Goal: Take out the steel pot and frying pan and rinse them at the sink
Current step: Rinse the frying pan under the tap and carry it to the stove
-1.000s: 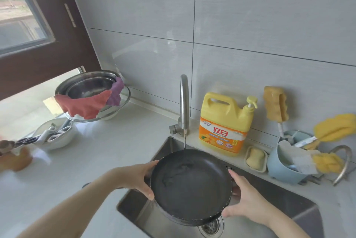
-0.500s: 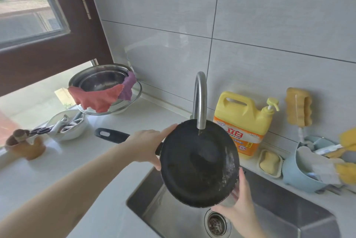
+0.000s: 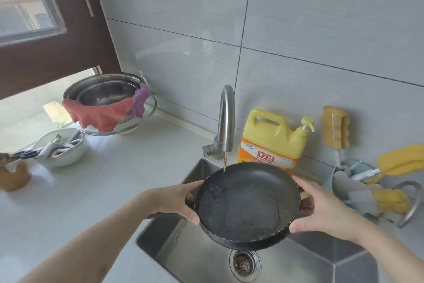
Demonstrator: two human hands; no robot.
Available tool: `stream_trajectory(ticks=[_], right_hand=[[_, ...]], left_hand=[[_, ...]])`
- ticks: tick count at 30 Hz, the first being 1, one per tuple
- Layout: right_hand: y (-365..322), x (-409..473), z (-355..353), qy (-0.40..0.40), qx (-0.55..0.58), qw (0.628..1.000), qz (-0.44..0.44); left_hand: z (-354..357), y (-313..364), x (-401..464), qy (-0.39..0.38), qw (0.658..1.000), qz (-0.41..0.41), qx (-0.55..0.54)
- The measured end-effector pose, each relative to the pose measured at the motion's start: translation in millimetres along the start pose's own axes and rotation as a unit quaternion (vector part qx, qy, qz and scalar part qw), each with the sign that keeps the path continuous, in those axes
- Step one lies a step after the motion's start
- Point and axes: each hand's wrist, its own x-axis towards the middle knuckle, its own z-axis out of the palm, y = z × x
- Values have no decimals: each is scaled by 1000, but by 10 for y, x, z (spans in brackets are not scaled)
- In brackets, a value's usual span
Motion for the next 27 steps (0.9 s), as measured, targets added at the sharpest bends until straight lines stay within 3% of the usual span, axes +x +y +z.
stream_trajectory(ticks=[3,5,10,15,20,27], right_hand=[[150,-79,237,-36,107,994,5],[374,-123,517,-16,116,993,29],[601,-39,1152,51,167,982,72],[629,70,1293,118,149,982,9],[559,43,879,125,80,989,-27],[578,-112,370,81,-4,997,6]], left_hand=[[-143,150,-99,-69,997,-34,30],[-262,254,-178,-72,994,-69,40],[-416,511,-328,53,968,-96,227],[-292,459,-293,167,923,-61,341],[-48,242,-175,228,936,-25,268],[257,145,52,190,971,14,146]])
